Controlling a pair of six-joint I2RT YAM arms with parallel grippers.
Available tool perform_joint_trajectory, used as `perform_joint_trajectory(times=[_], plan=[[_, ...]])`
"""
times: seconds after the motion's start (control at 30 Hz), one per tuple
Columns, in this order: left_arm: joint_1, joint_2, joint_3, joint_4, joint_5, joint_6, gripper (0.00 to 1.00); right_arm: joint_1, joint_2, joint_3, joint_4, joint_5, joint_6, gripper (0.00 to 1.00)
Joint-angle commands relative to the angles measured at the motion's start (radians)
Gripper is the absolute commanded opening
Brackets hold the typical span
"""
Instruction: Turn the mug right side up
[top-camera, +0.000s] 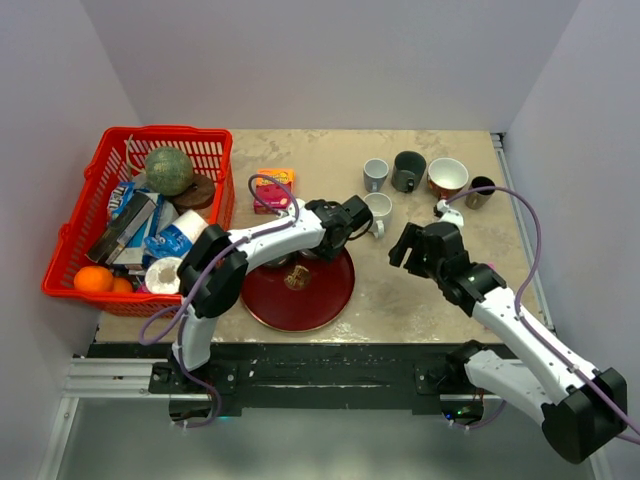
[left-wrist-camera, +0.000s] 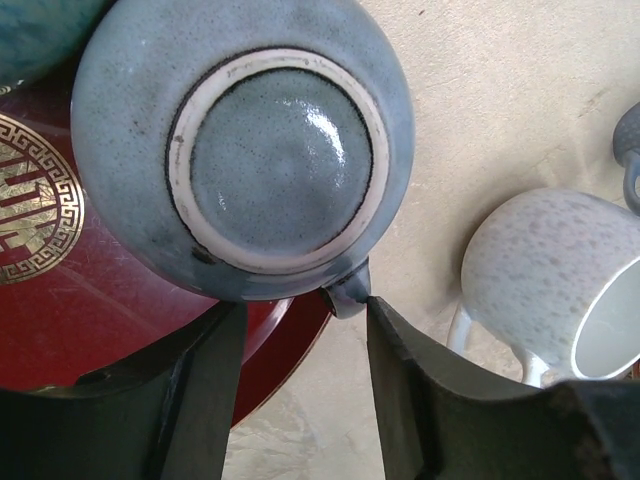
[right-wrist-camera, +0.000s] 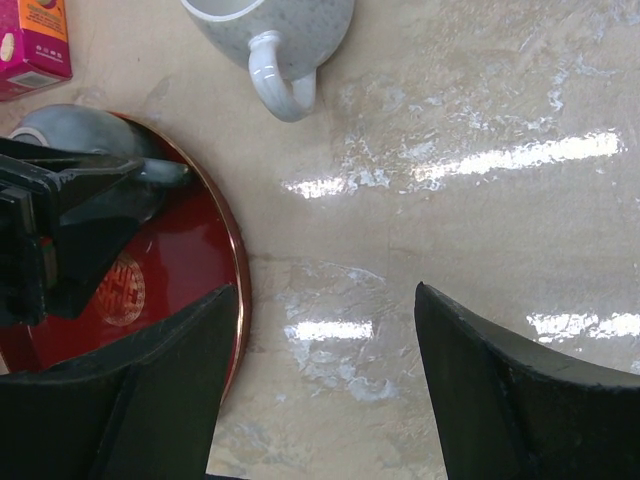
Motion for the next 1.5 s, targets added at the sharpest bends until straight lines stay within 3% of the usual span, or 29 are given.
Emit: perform_joint_trajectory(times=[0.0, 0.23, 0.47, 0.63, 0.87, 1.2, 1.27, 1.47], plan=[[0.002, -0.022, -0.04, -0.011, -0.071, -0.026, 0.55, -0.001, -0.027, -0.011, 0.006, -0.011, 0.01, 0.75], [-0.001, -0.071, -0.098, -0.029, -0.061, -0.017, 0.51, -0.001, -0.036, -0.017, 0.002, -0.004, 0.008, 0.75], [-0.007, -0.169, -0.237, 0.031, -0.062, -0.021, 0.54, -0.001, -0.034, -0.037, 0.018, -0.005, 0.015, 0.75], [-0.007, -0.154, -0.202, 0.029, -0.102, 0.035, 0.62, -0.003, -0.03, -0.041, 0.024, -0.011, 0.015, 0.75], [0.002, -0.137, -0.181, 0.026, -0.121, 0.101, 0.63, -0.003, -0.034, -0.051, 0.03, -0.011, 0.015, 0.75], [0.027, -0.105, -0.162, 0.11, -0.088, 0.287, 0.5, -0.003, -0.034, -0.06, 0.03, -0.007, 0.01, 0.75], [0.027, -0.097, -0.162, 0.126, -0.079, 0.319, 0.44, -0.003, -0.036, -0.064, 0.032, -0.005, 0.01, 0.75], [0.032, -0.08, -0.17, 0.152, -0.049, 0.374, 0.4, -0.003, -0.042, -0.068, 0.026, -0.004, 0.013, 0.75]])
